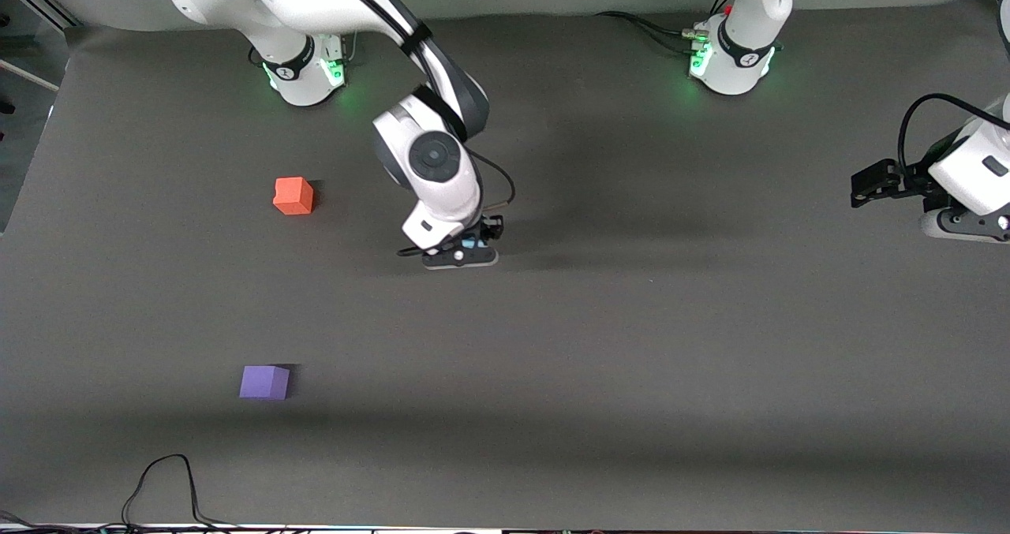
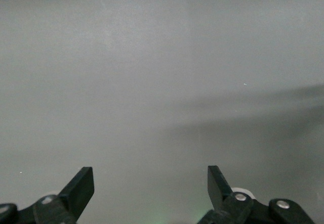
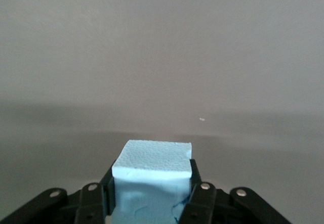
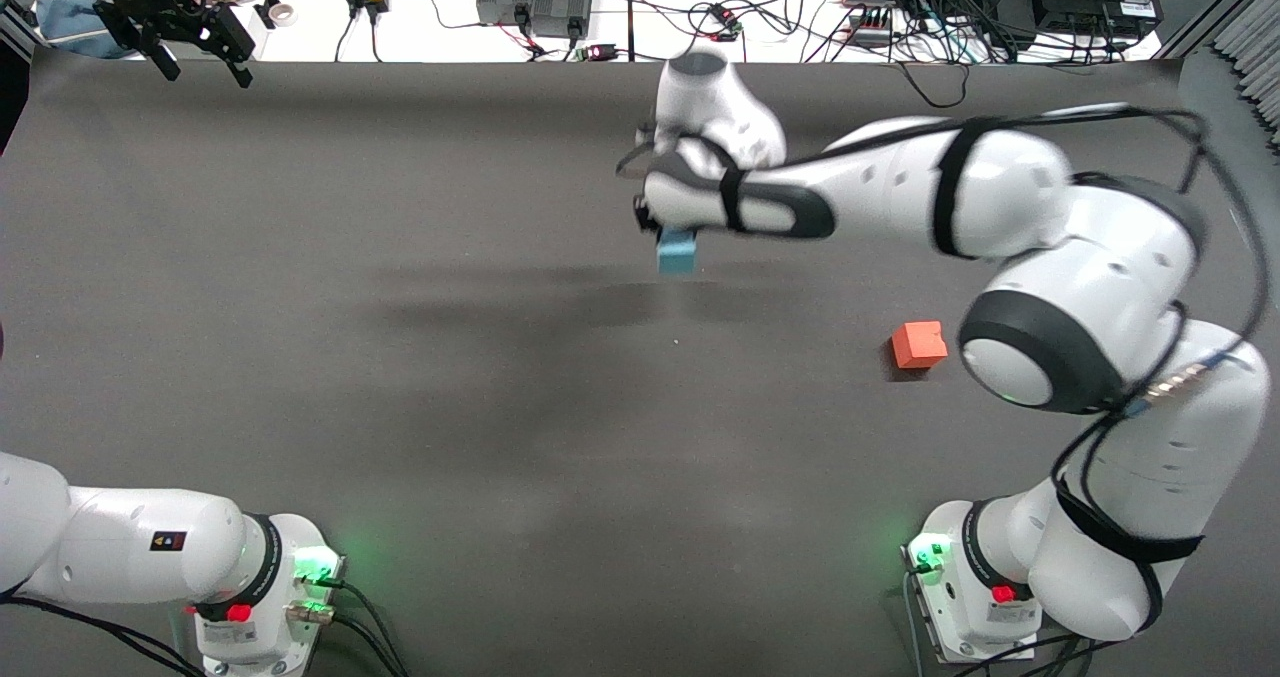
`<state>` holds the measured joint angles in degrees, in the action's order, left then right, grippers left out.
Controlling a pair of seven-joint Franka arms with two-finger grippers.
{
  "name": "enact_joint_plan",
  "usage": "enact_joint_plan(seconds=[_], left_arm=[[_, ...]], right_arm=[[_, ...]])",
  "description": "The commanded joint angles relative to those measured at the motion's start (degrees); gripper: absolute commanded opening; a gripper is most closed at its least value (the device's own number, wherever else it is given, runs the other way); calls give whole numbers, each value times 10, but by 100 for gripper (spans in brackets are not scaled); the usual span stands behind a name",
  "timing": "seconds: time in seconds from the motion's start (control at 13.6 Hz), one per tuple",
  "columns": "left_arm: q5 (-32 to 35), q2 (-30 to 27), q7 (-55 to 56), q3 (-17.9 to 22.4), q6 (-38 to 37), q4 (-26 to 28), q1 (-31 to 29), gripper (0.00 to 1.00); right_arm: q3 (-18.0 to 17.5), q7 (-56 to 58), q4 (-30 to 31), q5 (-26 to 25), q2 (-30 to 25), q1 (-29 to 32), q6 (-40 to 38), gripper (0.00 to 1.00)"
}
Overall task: Place blue block between orange and purple blocks
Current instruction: 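Lift the blue block and carry it past the orange block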
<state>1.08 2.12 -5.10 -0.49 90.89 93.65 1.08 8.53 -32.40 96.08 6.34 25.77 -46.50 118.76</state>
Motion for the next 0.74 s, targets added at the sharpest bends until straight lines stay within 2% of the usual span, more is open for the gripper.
enact_joint_plan(seconds=[0.0, 0.15, 0.29, 0.66], left_arm=[[-2, 0, -8, -1, 2, -6, -1, 100], [-5, 1, -8, 0, 2, -5, -1, 100], [-5, 2, -7, 1, 3, -5, -2, 100], [-5, 2, -3, 1, 5, -4, -2, 100]], right_arm=[[29, 47, -66, 10, -78, 10, -139, 46], [51, 58, -146, 12, -96, 14, -225, 46], [57, 70, -210, 16, -99, 23, -295, 46], [67, 104, -212, 17, -129, 64, -302, 47]])
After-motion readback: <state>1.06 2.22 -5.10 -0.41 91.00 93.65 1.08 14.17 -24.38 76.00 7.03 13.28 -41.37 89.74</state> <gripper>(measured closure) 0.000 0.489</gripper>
